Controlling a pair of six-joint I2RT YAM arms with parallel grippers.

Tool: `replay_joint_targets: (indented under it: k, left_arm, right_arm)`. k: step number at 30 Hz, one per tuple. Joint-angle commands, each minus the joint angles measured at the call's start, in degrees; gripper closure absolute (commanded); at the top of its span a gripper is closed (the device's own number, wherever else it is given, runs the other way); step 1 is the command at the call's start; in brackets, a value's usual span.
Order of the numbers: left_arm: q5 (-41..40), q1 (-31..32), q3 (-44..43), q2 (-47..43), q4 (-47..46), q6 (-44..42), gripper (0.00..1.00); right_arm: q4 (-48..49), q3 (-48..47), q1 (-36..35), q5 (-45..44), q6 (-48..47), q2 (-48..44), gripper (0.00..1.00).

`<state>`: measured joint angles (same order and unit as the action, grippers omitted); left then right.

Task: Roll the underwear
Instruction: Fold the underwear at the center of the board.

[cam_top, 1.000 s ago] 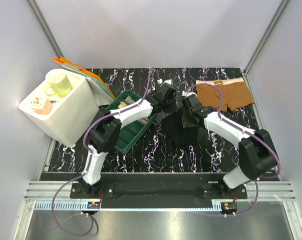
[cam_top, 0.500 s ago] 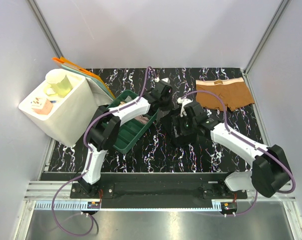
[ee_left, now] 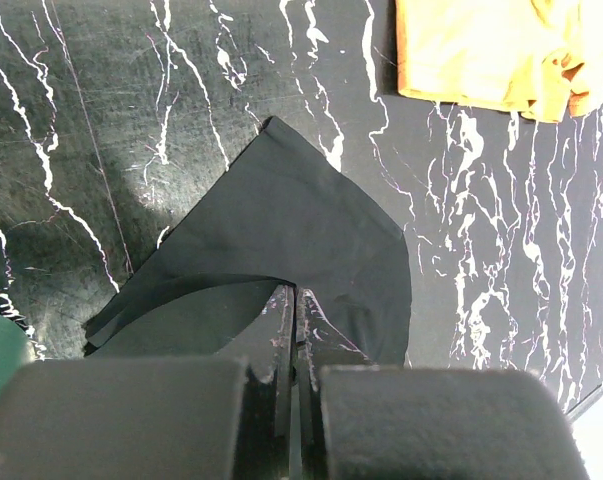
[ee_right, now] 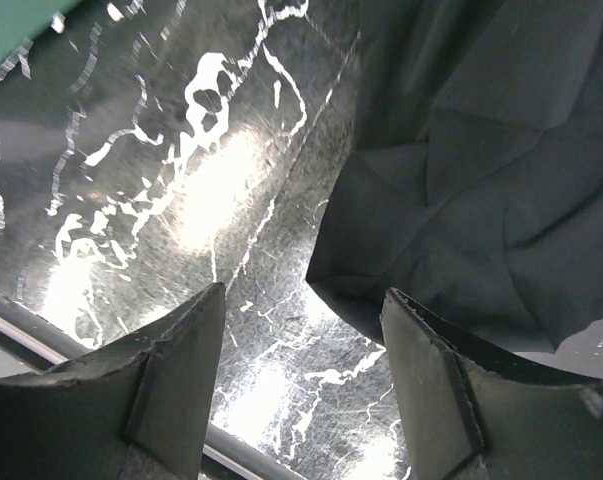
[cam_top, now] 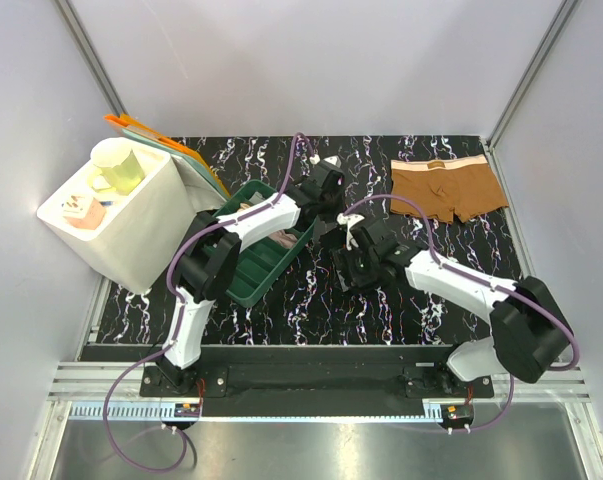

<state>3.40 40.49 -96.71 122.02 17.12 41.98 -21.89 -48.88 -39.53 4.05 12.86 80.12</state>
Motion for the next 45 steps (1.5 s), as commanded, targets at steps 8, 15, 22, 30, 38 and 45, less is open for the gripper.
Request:
replay_joint_targets:
  k: [8, 15, 22, 30, 38, 45]
  left_arm:
    - [1.52, -0.5, -2.7, 0.42, -1.57, -0.84, 1.0]
    - [1.79, -0.5, -2.79, 0.15, -1.39, -0.93, 1.0]
    - [1.61, -0.5, -2.7, -0.02, -1.31, -1.02, 1.0]
    - [1.35, -0.76, -2.7, -0.29, -1.13, -1.28, 1.0]
    - [1.17, -0.76, -2.61, -0.55, -1.04, -1.55, 1.0]
    - [0.2, -1.03, -2.79, -0.29, -1.04, -1.9, 1.0]
  right_arm:
    - [1.67, -0.34, -0.81, -2.21, 3.57, 4.96, 0.36]
    - [0.1, 0.8, -0.73, -3.79, 7.26, 5.75, 0.44]
    - [-0.96, 1.77, -0.81, -3.88, 11.39, 7.16, 0.5]
    - [-2.19, 3.09, -0.81, -5.37, 15.08, 7.6, 0.55]
    - [-2.89, 3.44, -0.81, -6.16, 17.55, 6.9, 0.67]
    - [-4.39, 3.88, -0.73, -9.15, 20.35, 1.01, 0.84]
